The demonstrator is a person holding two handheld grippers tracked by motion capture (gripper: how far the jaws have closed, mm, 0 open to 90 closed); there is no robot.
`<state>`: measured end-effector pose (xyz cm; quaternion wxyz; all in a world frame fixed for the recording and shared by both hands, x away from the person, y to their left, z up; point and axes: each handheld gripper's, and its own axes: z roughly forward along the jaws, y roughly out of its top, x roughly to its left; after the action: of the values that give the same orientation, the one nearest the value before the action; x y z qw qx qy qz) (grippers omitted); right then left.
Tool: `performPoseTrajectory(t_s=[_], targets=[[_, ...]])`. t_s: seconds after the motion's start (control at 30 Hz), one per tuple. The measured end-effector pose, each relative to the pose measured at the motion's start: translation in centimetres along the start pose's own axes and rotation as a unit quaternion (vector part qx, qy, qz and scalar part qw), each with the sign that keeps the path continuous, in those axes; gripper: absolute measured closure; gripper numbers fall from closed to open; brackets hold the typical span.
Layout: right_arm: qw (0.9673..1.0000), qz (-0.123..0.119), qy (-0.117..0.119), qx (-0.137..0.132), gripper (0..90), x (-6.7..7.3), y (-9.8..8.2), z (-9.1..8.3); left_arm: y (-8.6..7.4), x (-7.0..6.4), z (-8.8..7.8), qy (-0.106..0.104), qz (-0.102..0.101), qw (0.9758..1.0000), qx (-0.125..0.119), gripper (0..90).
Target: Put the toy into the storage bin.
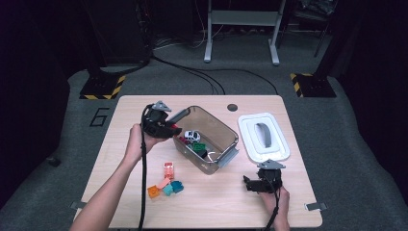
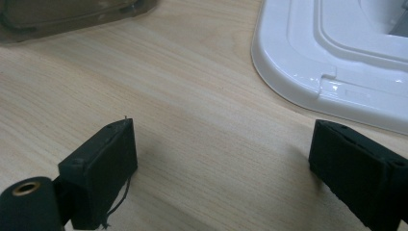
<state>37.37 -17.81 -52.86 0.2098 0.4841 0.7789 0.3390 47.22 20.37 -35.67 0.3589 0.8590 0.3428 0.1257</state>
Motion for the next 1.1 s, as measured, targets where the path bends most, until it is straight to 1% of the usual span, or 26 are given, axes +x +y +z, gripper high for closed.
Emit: performPoseTrajectory(t_s=[0.17, 0.3, 0.47, 0.57, 0.63, 0.7, 0.93, 1.1], targets=[[1.0, -0.001, 0.0, 0.0, 8.8, 0.0, 0.0, 0.0, 0.6, -0.7, 1.3, -0.015, -0.002, 0.9999, 0.006, 58.9], [1.0, 0.001, 0.0, 0.0, 8.7, 0.0, 0.0, 0.0, 0.6, -1.1, 2.5, -0.029, -0.006, 0.9994, 0.018, 58.9], [1.0, 0.0, 0.0, 0.0, 8.7, 0.0, 0.0, 0.0, 0.4, -1.6, 3.9, -0.037, -0.008, 0.9984, 0.042, 58.8], [1.0, 0.0, 0.0, 0.0, 8.7, 0.0, 0.0, 0.0, 0.4, -1.7, 4.3, -0.042, -0.011, 0.9979, 0.048, 58.8], [1.0, 0.0, 0.0, 0.0, 8.7, 0.0, 0.0, 0.0, 0.4, -1.8, 4.5, -0.043, -0.008, 0.9976, 0.054, 58.8], [1.0, 0.0, 0.0, 0.0, 8.7, 0.0, 0.0, 0.0, 0.3, -2.0, 4.8, -0.047, -0.009, 0.9969, 0.062, 58.8], [1.0, 0.0, 0.0, 0.0, 8.8, 0.0, 0.0, 0.0, 0.0, -2.0, 5.2, -0.051, -0.009, 0.9957, 0.077, 58.6], [1.0, 0.0, 0.0, 0.0, 8.7, 0.0, 0.0, 0.0, 0.1, -2.1, 5.2, -0.055, -0.007, 0.9948, 0.085, 57.4]])
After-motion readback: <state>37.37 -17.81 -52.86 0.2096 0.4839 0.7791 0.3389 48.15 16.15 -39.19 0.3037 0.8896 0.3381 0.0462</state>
